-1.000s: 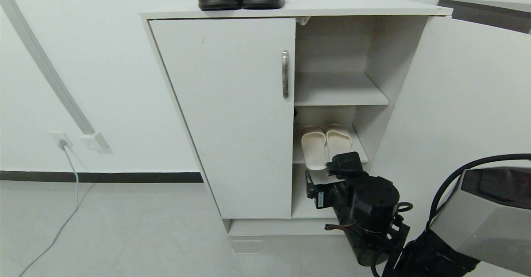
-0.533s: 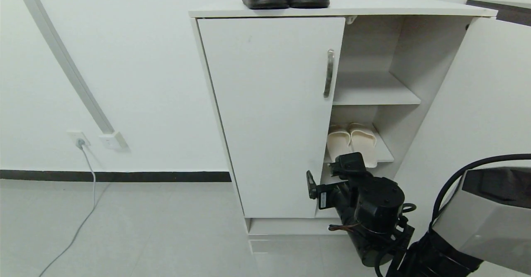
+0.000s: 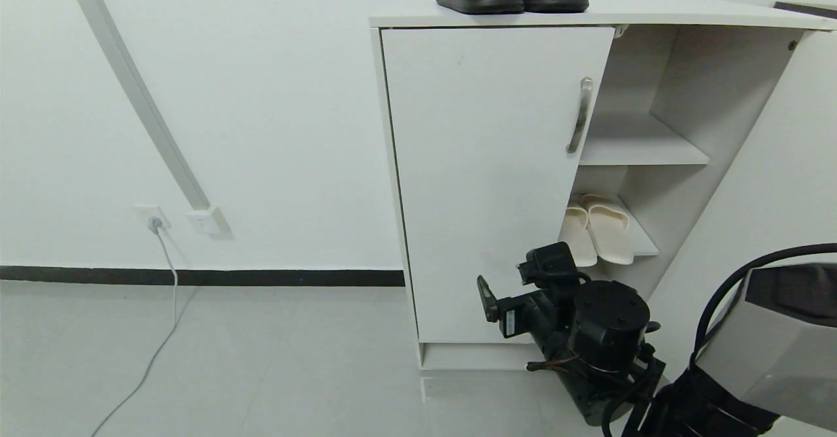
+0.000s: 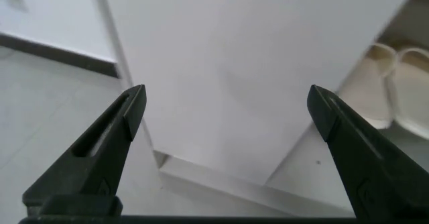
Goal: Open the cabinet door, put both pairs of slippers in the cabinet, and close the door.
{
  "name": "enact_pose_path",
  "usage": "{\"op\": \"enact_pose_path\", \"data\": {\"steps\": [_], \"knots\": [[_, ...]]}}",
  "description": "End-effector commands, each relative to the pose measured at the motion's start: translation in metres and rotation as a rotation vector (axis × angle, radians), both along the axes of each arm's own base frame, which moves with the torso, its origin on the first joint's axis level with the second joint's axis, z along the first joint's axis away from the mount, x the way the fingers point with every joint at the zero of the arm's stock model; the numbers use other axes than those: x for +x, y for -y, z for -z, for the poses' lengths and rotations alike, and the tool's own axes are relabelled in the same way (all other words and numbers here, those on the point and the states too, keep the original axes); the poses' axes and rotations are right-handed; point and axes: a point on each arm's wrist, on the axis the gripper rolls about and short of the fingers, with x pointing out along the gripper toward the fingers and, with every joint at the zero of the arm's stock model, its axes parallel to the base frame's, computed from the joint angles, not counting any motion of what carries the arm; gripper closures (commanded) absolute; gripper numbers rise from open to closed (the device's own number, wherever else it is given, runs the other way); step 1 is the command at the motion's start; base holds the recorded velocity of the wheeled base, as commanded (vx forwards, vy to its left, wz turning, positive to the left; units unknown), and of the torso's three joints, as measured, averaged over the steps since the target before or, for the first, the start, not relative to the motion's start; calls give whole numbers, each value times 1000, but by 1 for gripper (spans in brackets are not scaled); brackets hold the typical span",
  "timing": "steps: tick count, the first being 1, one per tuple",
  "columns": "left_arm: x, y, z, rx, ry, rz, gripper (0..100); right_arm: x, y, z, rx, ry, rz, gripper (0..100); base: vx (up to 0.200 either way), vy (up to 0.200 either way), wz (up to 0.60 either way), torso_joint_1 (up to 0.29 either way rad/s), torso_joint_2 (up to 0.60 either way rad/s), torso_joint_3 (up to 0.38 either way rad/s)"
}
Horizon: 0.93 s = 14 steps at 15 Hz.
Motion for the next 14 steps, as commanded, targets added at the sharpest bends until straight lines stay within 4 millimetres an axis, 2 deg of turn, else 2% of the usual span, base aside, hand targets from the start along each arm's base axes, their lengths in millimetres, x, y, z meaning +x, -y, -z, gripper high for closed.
{"op": "enact_pose_path", "data": {"steps": [1, 14], "knots": [[0, 0, 0, -1, -2, 1, 100, -1, 1, -2, 4, 3, 0, 0, 0, 0, 0, 0, 0, 0], [0, 0, 0, -1, -2, 1, 100, 2, 2, -2, 11, 16, -12, 0, 0, 0, 0, 0, -5, -4]]}}
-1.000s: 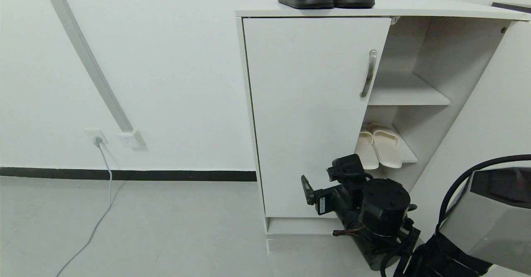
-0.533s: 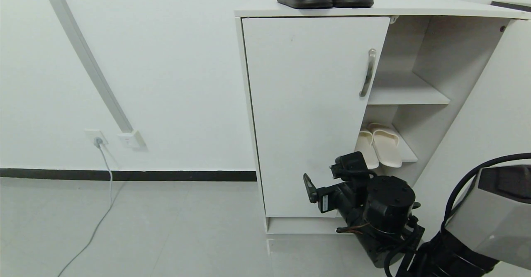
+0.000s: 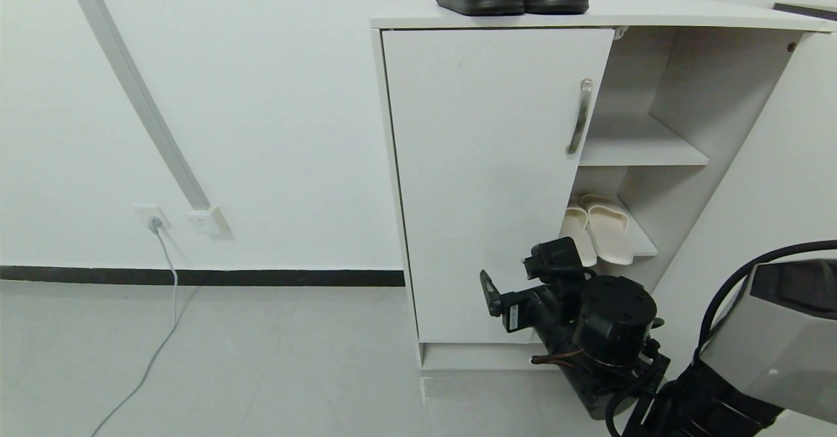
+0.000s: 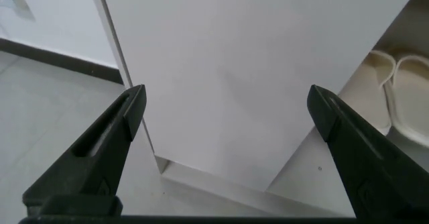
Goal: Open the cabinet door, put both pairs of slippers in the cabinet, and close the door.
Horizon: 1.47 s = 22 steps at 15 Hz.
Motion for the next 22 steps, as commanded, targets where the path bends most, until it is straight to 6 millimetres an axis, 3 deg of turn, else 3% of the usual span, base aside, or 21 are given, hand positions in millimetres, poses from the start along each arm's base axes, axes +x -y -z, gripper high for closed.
{"op": "enact_pose_path", "data": {"steps": [1, 8, 22], "knots": [[0, 0, 0, 0, -1, -1, 100, 1, 0, 2, -3, 1, 0, 0, 0, 0, 0, 2, -207, -217], [0, 0, 0, 0, -1, -1, 100, 0, 0, 2, -10, 3, 2, 0, 0, 0, 0, 39, -403, -353], [0, 0, 0, 0, -1, -1, 100, 0, 0, 1, -15, 6, 5, 0, 0, 0, 0, 161, -480, -322]]}}
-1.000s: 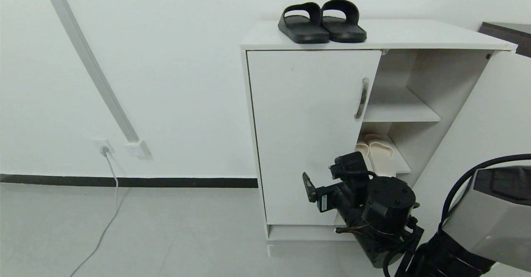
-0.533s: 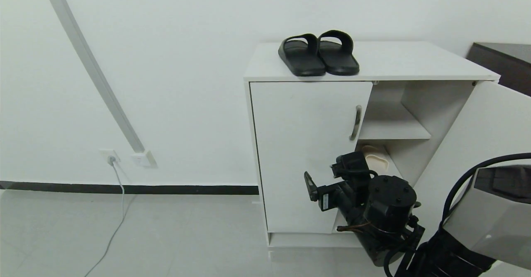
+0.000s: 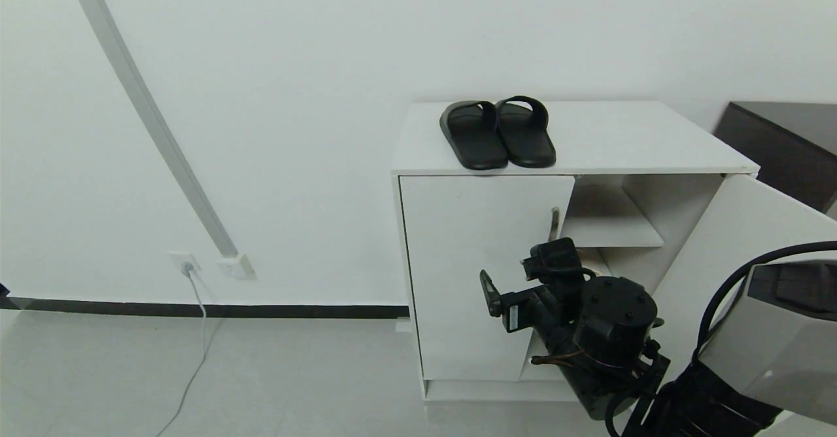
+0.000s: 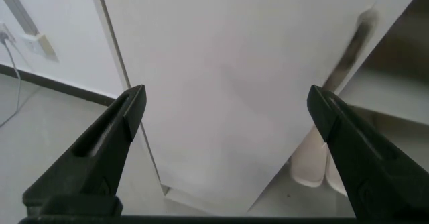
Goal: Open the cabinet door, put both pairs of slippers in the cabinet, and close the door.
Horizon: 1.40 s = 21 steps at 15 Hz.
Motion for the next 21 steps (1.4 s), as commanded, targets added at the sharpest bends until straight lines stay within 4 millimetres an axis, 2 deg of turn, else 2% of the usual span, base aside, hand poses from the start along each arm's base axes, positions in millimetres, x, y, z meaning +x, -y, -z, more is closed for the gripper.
{"op": "enact_pose_path", "data": {"steps": [1, 15, 20, 21], "knots": [[0, 0, 0, -1, -1, 0, 100, 0, 0, 1, -1, -1, 2, 0, 0, 0, 0, 203, -515, -300], [0, 0, 0, -1, -1, 0, 100, 0, 0, 1, -5, 3, -8, 0, 0, 0, 0, 236, -539, -305], [0, 0, 0, 1, -1, 0, 100, 4, -2, -4, -27, 56, -26, 0, 0, 0, 0, 19, -44, -21], [0, 0, 0, 2, -2, 0, 100, 14, -3, -9, -22, 46, -9, 0, 0, 0, 0, 0, 0, 0]]}}
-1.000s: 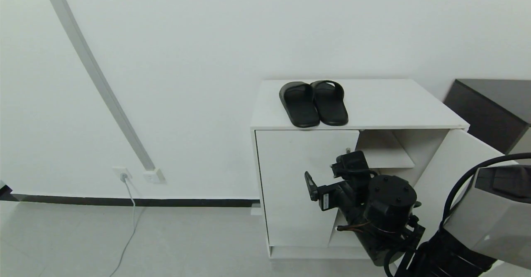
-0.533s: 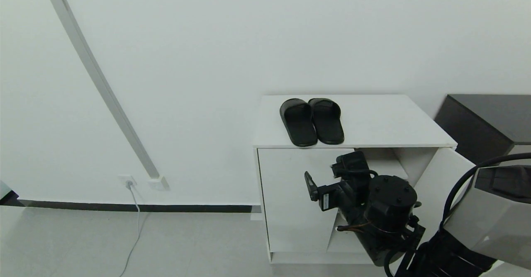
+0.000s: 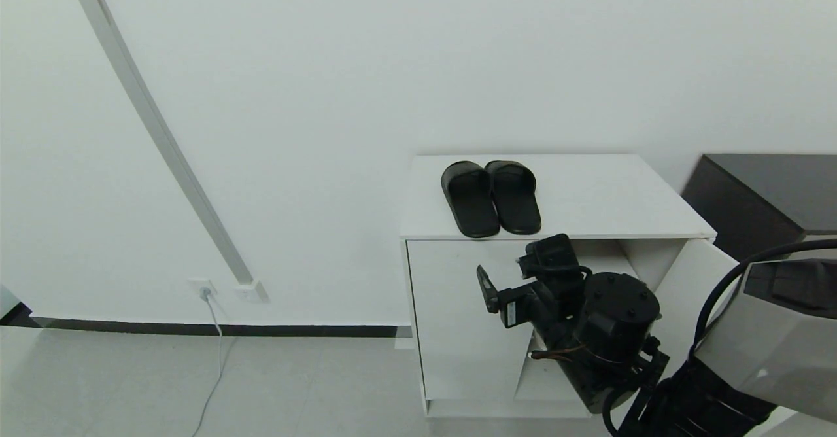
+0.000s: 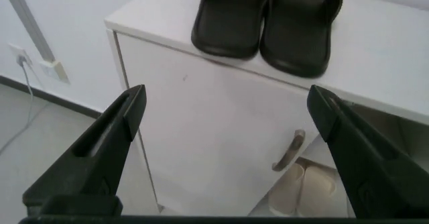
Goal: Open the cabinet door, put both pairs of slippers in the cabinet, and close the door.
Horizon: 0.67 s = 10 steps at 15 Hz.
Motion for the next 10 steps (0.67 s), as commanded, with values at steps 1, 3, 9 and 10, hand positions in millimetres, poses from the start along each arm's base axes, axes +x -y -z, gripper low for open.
{"op": "enact_pose_path", "data": {"steps": [1, 3, 9, 10], "knots": [[0, 0, 0, 3, -2, 0, 100, 15, 0, -11, 17, -42, 32, 0, 0, 0, 0, 0, 0, 0], [0, 0, 0, 5, -2, 0, 100, 20, -1, -33, 43, -139, 42, 0, 0, 0, 0, 0, 0, 0], [0, 0, 0, 5, -2, 1, 100, 27, -7, -73, 123, -229, 121, 0, 0, 0, 0, 0, 0, 0], [0, 0, 0, 5, -2, 1, 100, 29, -9, -63, 140, -209, 127, 0, 0, 0, 0, 0, 0, 0]]}}
